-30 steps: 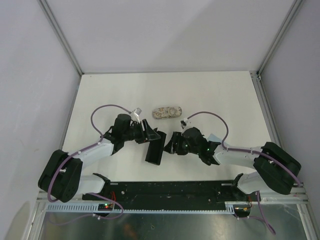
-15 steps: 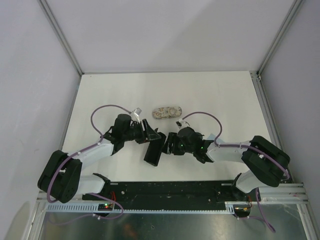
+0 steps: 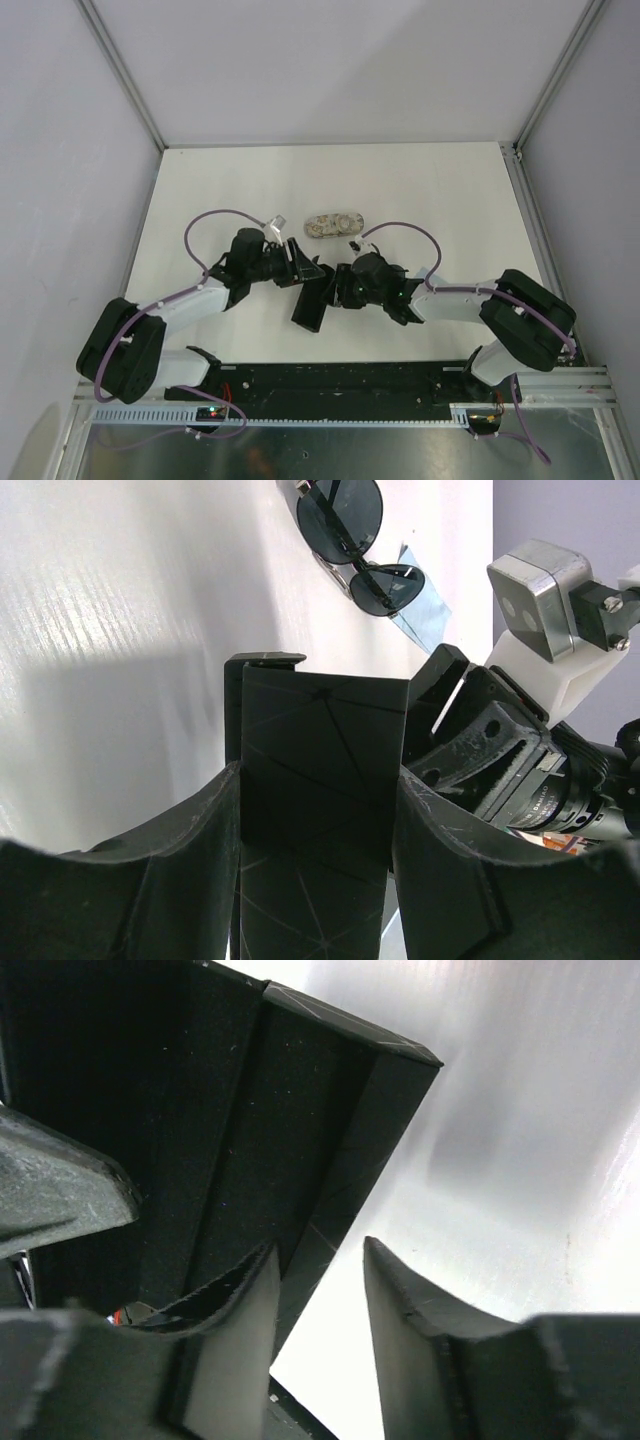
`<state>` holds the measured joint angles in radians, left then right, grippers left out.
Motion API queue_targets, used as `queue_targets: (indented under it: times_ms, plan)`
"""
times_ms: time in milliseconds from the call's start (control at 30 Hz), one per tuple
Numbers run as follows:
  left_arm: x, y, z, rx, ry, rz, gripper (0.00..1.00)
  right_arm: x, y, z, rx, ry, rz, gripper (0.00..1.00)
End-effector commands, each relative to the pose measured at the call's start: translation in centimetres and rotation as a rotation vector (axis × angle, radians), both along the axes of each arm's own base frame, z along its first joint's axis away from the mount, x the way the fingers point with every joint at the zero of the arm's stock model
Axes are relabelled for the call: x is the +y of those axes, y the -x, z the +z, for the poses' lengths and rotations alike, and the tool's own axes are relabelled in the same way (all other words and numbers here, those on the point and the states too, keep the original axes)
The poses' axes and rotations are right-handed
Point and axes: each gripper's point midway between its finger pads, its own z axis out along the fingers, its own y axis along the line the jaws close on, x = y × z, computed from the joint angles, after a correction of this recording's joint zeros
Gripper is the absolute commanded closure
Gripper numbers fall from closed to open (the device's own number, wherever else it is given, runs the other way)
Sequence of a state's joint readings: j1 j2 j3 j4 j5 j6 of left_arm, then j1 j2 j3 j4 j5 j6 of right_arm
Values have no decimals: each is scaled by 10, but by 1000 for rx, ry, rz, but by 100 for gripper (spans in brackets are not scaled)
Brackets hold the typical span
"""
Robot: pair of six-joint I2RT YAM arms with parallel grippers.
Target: Organize the sunglasses
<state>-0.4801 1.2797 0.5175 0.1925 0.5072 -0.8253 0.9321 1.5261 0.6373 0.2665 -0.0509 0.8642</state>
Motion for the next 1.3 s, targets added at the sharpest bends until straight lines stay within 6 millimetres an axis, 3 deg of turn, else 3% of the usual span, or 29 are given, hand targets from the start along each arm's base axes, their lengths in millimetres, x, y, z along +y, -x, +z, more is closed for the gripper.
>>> queue_targets:
  times_ms: [0,267,433,700,900,1100,1267]
  plan:
    - [-11,0,18,-28,73,-27,73,9,-12,7,-5,-14,-21,61]
    - [-11,0,9,-14,64,-38,69,-6,-15,0,15,38,-44,80]
    - [-8,-2,-5,-20,21,-38,54,-28,-23,1,9,95,-72,88]
    - [6,-2,-53,13,-113,-33,54,-61,-29,2,-10,195,-110,90]
    - [21,-2,-73,16,-232,-19,53,-73,-32,-8,-9,254,-116,89]
    - [32,-2,-87,23,-316,-22,62,-72,-33,-14,1,274,-98,83]
    - [32,0,-98,45,-342,-39,85,-59,-34,-9,-6,254,-68,68]
